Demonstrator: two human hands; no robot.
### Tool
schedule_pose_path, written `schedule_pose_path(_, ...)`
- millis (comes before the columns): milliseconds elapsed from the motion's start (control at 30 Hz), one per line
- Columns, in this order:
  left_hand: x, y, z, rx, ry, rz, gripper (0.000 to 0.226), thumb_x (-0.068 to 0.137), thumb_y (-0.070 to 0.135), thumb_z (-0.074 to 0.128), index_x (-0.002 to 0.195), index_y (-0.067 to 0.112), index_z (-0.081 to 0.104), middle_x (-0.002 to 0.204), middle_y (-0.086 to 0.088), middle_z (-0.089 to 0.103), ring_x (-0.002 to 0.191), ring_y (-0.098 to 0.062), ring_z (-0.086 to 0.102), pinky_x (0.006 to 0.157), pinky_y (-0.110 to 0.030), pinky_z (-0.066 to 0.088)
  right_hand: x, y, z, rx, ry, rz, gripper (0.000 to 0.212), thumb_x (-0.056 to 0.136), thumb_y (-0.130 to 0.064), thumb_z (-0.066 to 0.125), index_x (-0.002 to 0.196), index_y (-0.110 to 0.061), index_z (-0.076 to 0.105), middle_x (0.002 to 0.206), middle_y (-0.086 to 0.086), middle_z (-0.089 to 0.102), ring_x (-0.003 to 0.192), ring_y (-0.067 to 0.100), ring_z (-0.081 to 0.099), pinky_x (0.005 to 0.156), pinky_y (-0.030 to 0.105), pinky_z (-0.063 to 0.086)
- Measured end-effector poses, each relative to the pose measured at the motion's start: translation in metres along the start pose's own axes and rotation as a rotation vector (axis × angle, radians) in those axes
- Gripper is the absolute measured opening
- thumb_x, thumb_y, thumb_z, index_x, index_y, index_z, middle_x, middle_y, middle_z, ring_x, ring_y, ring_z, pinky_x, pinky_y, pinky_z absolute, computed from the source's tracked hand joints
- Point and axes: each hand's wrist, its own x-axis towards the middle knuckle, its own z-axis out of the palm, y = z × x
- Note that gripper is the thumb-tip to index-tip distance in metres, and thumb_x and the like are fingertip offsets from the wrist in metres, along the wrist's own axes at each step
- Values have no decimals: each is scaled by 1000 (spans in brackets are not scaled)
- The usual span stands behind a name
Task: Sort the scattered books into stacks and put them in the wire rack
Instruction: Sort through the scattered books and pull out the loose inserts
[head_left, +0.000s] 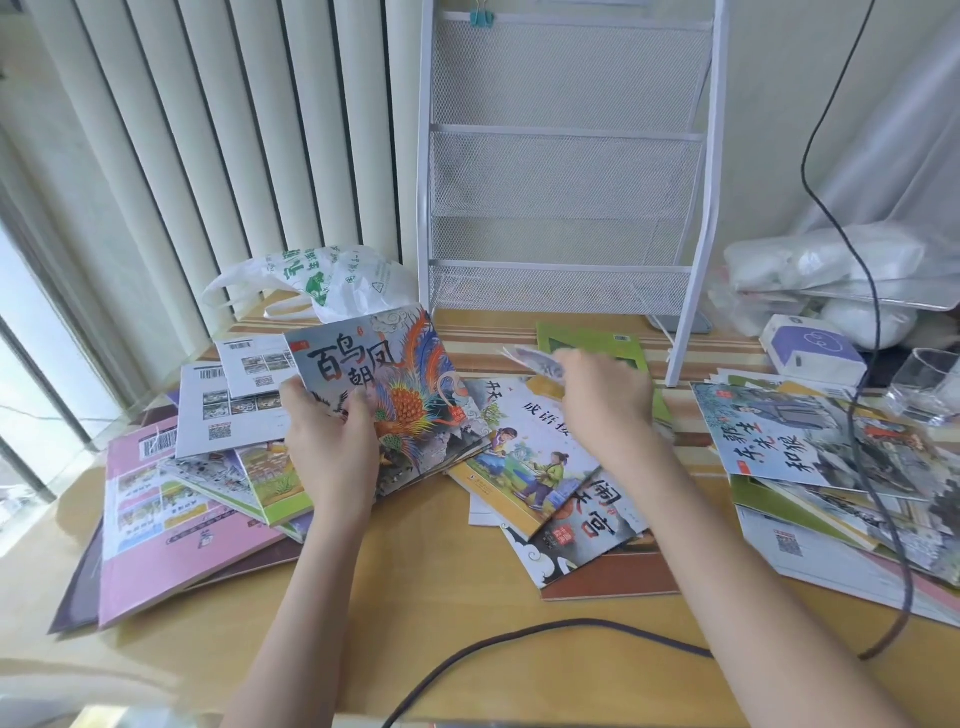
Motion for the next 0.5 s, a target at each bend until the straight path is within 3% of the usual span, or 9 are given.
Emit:
schedule_pose_path(67,0,0,0,-4,-2,11,32,87,21,61,110,11,41,84,10,57,66,-33,63,61,-52,54,6,11,-17,64,106,5,30,88,4,46,100,-21,56,71,-3,48,69,24,50,51,25,24)
schedule_pose_path(200,0,7,1,-16,-29,27,27,87,20,60,105,14,40,81,11,56,64,-36,62,57,-52,53,10,25,-37,194,231,-1,21,92,-3,46,103,-18,56,89,4,63,89,33,61,58,29,29)
schedule_pose_path(300,2,15,4,-30,-47,40,29,85,19,61,106,15,41,78,10,58,62,-36,62,54,-52,53,8,34,-46,288,262,-2,10,97,-14,44,96,-18,53,83,6,59,84,33,57,61,32,31)
schedule_pose_path(400,6,23,7,-48,-67,59,28,84,22,61,106,20,43,87,5,64,64,-31,64,54,-51,54,6,42,-57,371,302,29,9,97,-19,45,91,-19,51,75,1,49,76,28,46,61,32,30)
schedule_pose_path(500,10,32,9,-64,-79,117,27,86,24,60,107,17,44,86,6,62,68,-29,64,57,-52,55,5,51,-67,436,325,58,9,96,-20,46,97,-17,55,83,6,56,82,33,53,63,35,37)
